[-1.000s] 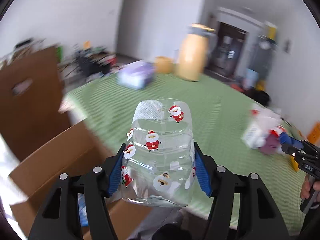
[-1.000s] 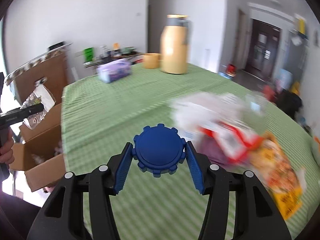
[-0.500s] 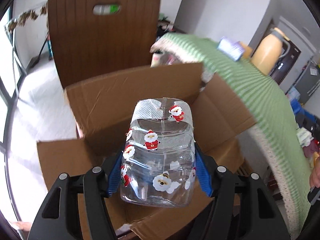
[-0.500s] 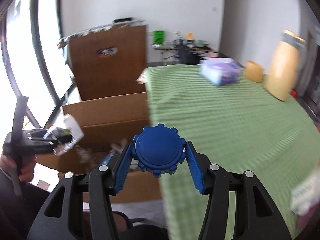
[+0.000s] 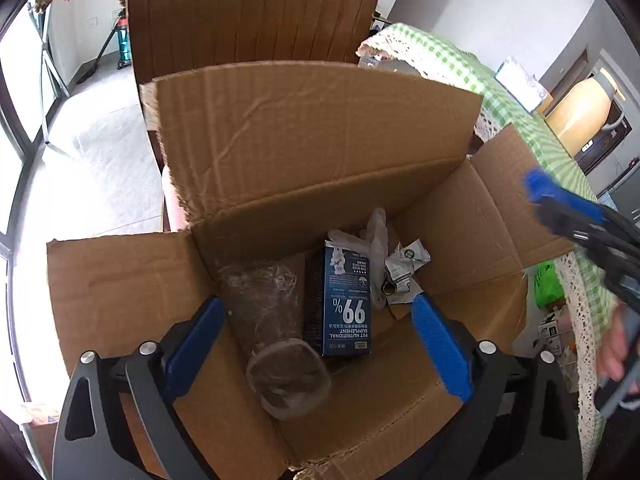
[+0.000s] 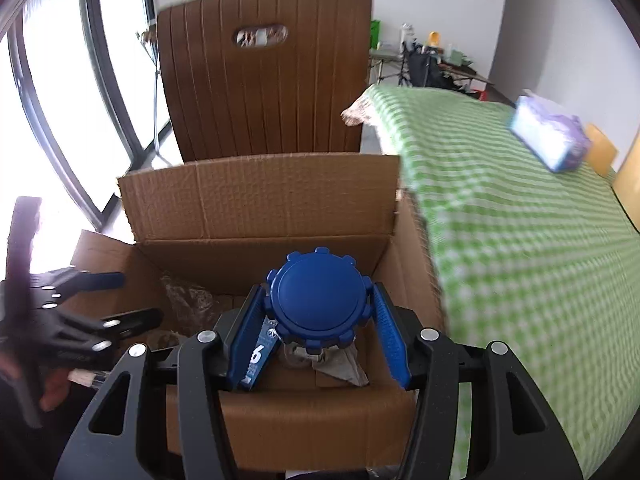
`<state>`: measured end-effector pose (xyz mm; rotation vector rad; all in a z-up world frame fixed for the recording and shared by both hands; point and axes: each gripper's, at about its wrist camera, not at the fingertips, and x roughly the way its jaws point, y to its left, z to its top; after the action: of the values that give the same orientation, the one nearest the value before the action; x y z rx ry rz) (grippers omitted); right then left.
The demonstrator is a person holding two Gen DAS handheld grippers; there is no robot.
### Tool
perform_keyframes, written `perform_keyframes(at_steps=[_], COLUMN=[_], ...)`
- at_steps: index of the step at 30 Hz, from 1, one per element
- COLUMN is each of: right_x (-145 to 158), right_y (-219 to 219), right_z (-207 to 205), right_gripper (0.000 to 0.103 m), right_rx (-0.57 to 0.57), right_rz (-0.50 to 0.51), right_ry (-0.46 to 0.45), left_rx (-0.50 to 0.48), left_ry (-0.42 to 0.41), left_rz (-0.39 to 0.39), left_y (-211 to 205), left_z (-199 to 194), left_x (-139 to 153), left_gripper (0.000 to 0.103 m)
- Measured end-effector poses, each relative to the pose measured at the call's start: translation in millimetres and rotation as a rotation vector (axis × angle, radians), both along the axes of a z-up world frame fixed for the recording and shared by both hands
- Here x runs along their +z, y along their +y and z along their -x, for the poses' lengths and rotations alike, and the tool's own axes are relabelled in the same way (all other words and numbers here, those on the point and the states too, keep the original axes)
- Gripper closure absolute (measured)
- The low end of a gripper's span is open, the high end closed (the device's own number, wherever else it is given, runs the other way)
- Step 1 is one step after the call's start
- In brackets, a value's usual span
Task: Collect trash
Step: 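Open both tools to drop the cup and bottle cap into the cardboard box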
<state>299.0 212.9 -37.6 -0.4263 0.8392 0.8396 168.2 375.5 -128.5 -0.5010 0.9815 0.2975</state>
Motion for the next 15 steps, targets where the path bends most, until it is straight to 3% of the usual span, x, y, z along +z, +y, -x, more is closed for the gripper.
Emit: perform_keyframes(at_steps=[1,3,8,15], right_x=[-2,-5,3,0], right_y=[7,18,18,5], right_z=[-3,-13,-21,-9], right_gripper=[0.044,0.025,0.025,0.025], right_rx=[0.0,-0.01,-0.025,-0.036], right_rz=[0.009,0.009,-0.041,-0.012], right_ry=[-0.006,-0.035,-0.009,0.021], left_rx=[0.003,0.003,-0.015,0.004], left_ry=[-0.009,-0.032,-0.073,-0.06], left_rz=[0.002,0.002,-0.024,-0.039], left_y=[1,3,-3,-9], left_z=[1,4,9,11], left_x=[3,10,25,29], left_gripper=[0.01,0.01,0.01,0.009])
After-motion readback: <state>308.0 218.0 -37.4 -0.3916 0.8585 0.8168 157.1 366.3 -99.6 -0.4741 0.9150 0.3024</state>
